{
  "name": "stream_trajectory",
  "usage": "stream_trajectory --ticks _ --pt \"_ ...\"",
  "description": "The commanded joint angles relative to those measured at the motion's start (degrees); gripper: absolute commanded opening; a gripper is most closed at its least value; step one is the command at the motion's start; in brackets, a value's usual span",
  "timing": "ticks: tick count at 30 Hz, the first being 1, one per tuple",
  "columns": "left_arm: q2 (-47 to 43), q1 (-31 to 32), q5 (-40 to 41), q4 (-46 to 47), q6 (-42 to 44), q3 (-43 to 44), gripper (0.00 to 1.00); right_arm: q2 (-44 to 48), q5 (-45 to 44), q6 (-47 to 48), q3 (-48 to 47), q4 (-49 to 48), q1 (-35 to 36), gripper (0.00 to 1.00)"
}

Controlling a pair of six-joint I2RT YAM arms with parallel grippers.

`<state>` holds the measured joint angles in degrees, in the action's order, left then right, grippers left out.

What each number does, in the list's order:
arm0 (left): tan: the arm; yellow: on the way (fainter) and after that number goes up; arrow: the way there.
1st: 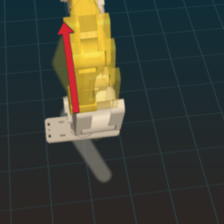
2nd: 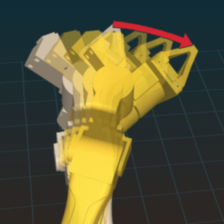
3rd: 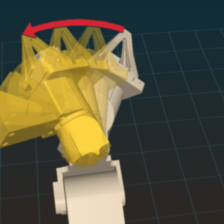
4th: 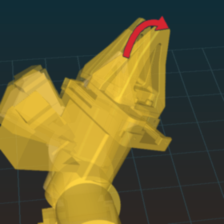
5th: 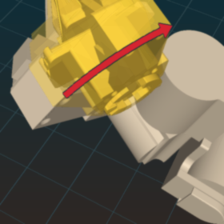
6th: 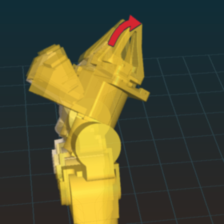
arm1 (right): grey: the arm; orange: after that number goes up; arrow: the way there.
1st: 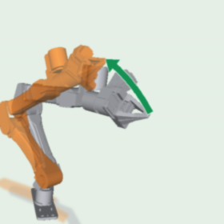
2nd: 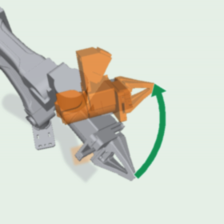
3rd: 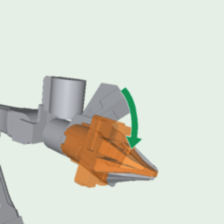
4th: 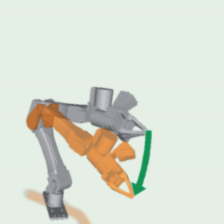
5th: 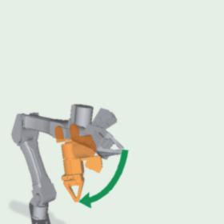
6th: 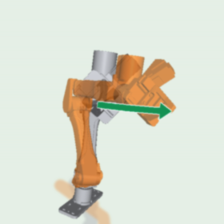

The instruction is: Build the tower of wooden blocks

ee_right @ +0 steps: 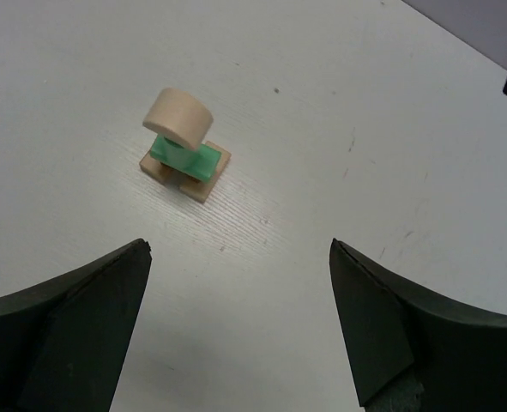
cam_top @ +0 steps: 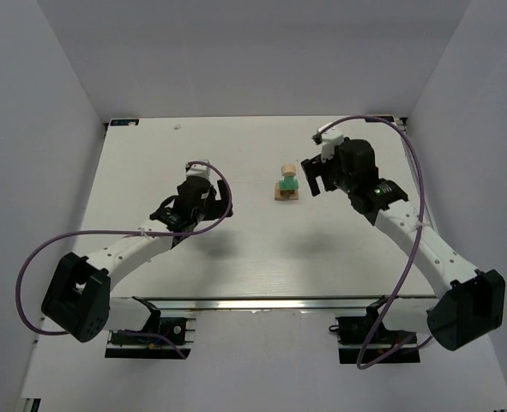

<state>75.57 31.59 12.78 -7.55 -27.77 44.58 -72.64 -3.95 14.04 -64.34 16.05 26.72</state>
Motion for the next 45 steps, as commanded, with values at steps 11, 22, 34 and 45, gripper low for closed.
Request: stream_trajectory --ticks 11,22,34,45 --pt "15.0 0.1 -1.9 -1.8 0.8 19.6 0.98 7.3 -18.7 -17.6 5.4 -7.7 -3.2 0.89" --pt "32.2 1.8 -3.0 -3.3 2.3 37.1 0.98 6.8 -18.1 -21.2 10.4 -12.6 -6.9 0.89" --pt "38.9 4.0 -5.7 -3.7 2.9 44.1 0.98 8.2 -18.3 -21.3 12.7 -14.1 -7.5 0.89" --pt "40.3 4.8 -5.4 -4.1 3.3 45.9 0.98 8.7 -17.6 -20.9 12.7 -13.9 -7.9 0.89"
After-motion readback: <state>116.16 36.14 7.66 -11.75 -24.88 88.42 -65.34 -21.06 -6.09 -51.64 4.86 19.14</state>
